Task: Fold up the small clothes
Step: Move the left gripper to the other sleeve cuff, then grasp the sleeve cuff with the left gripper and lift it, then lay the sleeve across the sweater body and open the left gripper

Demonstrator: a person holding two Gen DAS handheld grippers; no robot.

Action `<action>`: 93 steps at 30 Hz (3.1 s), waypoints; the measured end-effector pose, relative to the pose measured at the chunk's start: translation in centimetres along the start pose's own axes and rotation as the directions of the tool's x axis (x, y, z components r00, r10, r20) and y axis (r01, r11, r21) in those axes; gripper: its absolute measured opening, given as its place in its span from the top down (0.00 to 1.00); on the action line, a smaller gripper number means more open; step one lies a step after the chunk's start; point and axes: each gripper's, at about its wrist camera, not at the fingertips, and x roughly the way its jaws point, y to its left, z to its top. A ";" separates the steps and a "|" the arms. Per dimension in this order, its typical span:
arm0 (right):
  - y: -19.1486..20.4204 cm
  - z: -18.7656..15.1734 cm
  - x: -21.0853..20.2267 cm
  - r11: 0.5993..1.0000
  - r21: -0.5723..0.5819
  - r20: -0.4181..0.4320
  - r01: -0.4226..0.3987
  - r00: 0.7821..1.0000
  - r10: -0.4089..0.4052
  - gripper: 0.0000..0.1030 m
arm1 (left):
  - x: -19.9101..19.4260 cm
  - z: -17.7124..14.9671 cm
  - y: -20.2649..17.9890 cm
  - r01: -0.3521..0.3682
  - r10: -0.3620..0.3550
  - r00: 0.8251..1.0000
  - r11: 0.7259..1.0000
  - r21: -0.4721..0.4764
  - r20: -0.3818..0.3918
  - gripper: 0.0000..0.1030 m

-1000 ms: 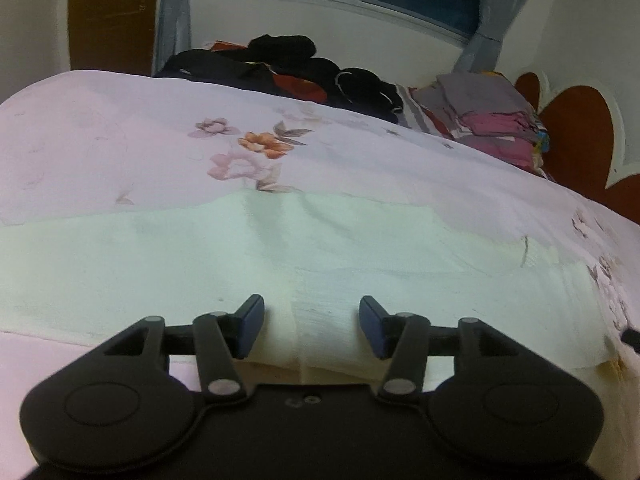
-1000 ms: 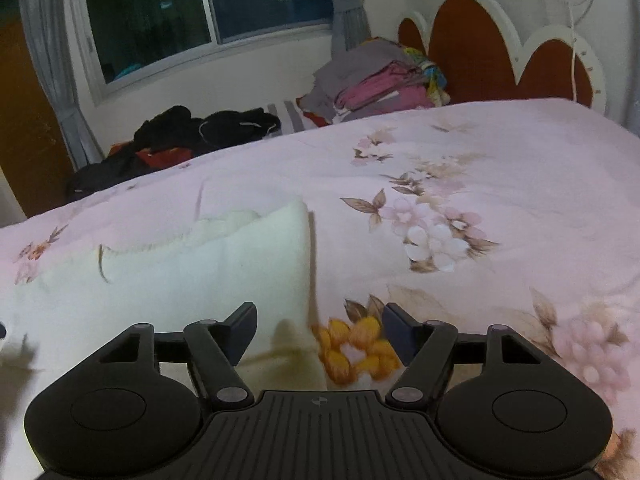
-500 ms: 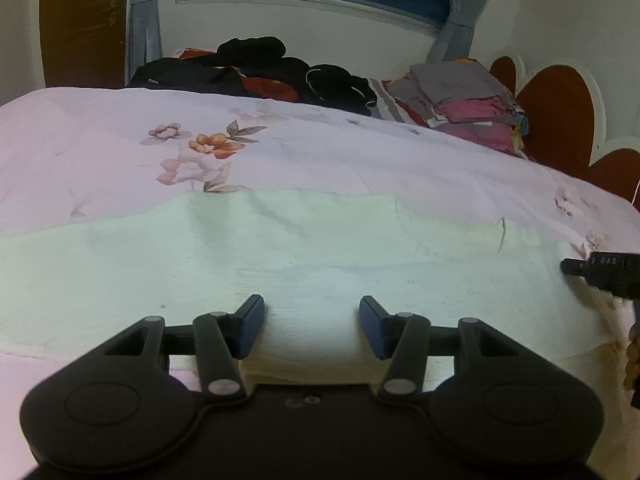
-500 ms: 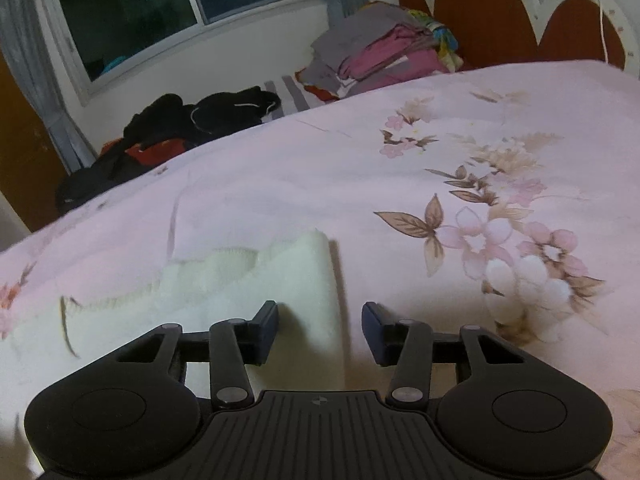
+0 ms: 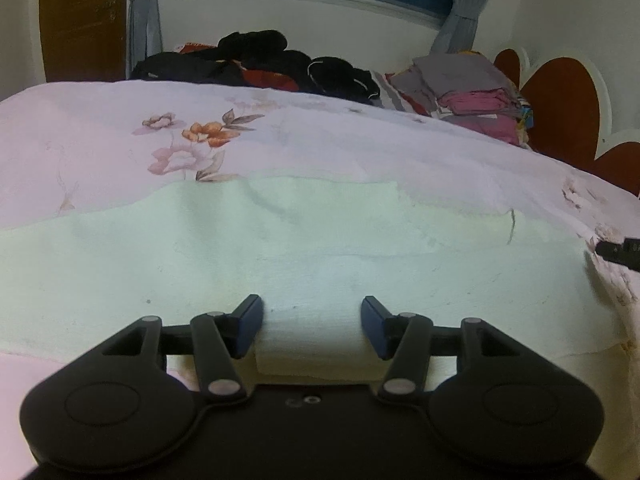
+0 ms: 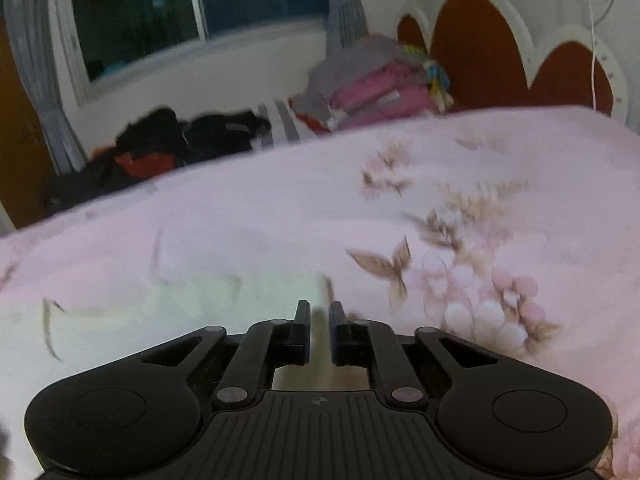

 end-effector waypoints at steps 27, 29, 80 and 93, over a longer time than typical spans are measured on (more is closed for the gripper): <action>12.4 -4.7 -3.4 0.966 -0.176 -0.132 -0.191 0.977 0.169 0.67 | -6.1 -0.4 8.1 -0.083 0.081 0.997 0.985 -0.150 -0.016 0.38; 14.6 -5.4 -3.2 0.955 -0.194 -0.153 -0.223 0.969 0.195 0.67 | -7.0 -0.5 9.5 -0.098 0.097 0.995 0.980 -0.171 -0.014 0.38; 24.3 -8.6 -4.3 0.939 -0.175 -0.175 -0.295 0.948 0.265 0.66 | -12.5 2.4 18.5 0.059 0.039 0.959 0.941 -0.334 0.280 0.97; 10.3 -6.6 -9.7 0.987 -0.067 -0.066 -0.143 0.988 0.139 0.36 | -3.8 2.3 -4.6 0.334 -0.329 0.937 0.943 -0.019 0.118 0.97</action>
